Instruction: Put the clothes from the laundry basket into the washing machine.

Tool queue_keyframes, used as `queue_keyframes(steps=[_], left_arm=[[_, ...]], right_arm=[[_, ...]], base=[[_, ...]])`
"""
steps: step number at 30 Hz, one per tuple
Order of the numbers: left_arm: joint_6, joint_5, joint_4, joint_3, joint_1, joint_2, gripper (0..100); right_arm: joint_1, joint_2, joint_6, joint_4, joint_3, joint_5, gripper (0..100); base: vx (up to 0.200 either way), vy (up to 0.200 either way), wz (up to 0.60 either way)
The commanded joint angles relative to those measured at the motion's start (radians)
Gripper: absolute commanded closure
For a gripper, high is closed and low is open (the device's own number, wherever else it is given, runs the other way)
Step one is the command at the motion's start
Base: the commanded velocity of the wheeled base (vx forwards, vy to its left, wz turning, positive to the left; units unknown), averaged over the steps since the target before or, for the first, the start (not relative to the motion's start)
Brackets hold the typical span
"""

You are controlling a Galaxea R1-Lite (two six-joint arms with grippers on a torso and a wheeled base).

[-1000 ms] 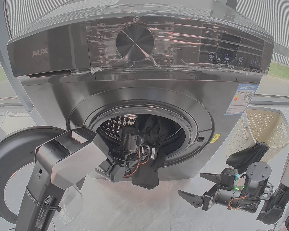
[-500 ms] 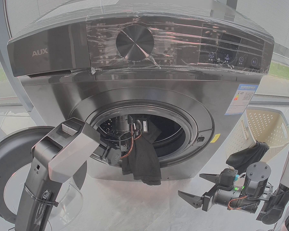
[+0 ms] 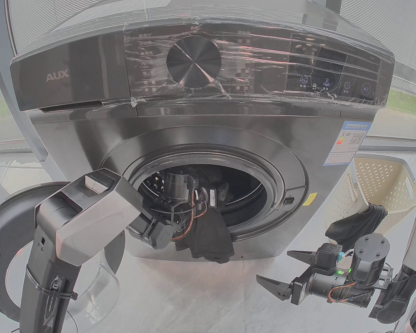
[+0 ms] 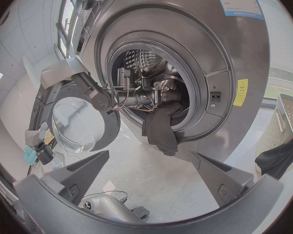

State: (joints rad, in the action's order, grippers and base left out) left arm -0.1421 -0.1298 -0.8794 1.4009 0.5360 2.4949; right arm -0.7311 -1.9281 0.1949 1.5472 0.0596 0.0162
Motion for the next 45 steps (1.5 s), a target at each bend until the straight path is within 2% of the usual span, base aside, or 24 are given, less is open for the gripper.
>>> queue_keyframes(steps=[1,2,4,15,20,21,24,30,31,33,35,44,45], left_arm=[[-0.001,0.073,0.062,-0.164,0.024,-0.114,0],[0.004,0.093,0.066,-0.204,0.024,-0.114,0],[0.007,0.099,0.065,-0.223,0.022,-0.106,0],[0.016,0.09,0.053,-0.204,0.022,-0.007,0],[0.032,0.078,0.053,-0.195,0.018,0.004,0],[0.032,0.078,0.051,-0.192,0.018,0.004,100],[0.032,0.068,0.053,-0.175,0.016,0.002,100],[0.019,-0.002,0.007,-0.054,0.01,0.019,100],[0.019,-0.002,0.007,-0.054,0.01,0.019,100],[0.019,-0.047,-0.043,0.046,0.002,0.058,100],[0.018,-0.065,-0.053,0.098,-0.002,0.075,100],[0.004,-0.067,-0.064,0.141,-0.011,0.076,100],[0.004,-0.067,-0.066,0.138,-0.011,0.075,0]], right_arm=[[-0.001,-0.002,0.0,0.001,0.002,0.001,0],[-0.002,0.0,0.0,0.001,0.002,0.001,0],[-0.001,0.0,0.0,0.001,0.0,0.001,0],[0.001,0.006,0.0,0.001,0.0,0.001,0],[0.001,0.009,0.0,0.001,0.002,0.001,0],[0.002,0.009,0.0,0.001,0.002,0.001,0],[0.002,0.009,0.0,0.001,0.002,0.001,0],[0.001,0.009,0.0,0.001,0.002,0.001,0],[0.001,0.009,0.0,0.001,0.002,0.001,0],[0.001,0.008,0.0,0.001,0.002,0.001,0],[0.001,0.008,0.0,0.001,0.002,0.001,0],[0.002,0.003,0.0,0.001,0.003,0.001,0],[0.002,0.003,0.0,0.001,0.003,0.001,0]], base=[[0.0,0.0,0.0],[0.0,0.0,0.0],[0.0,0.0,0.0],[0.0,0.0,0.0],[0.0,0.0,0.0],[0.0,0.0,0.0],[0.0,0.0,0.0],[0.0,0.0,0.0],[0.0,0.0,0.0],[0.0,0.0,0.0],[0.0,0.0,0.0],[0.0,0.0,0.0],[0.0,0.0,0.0]])
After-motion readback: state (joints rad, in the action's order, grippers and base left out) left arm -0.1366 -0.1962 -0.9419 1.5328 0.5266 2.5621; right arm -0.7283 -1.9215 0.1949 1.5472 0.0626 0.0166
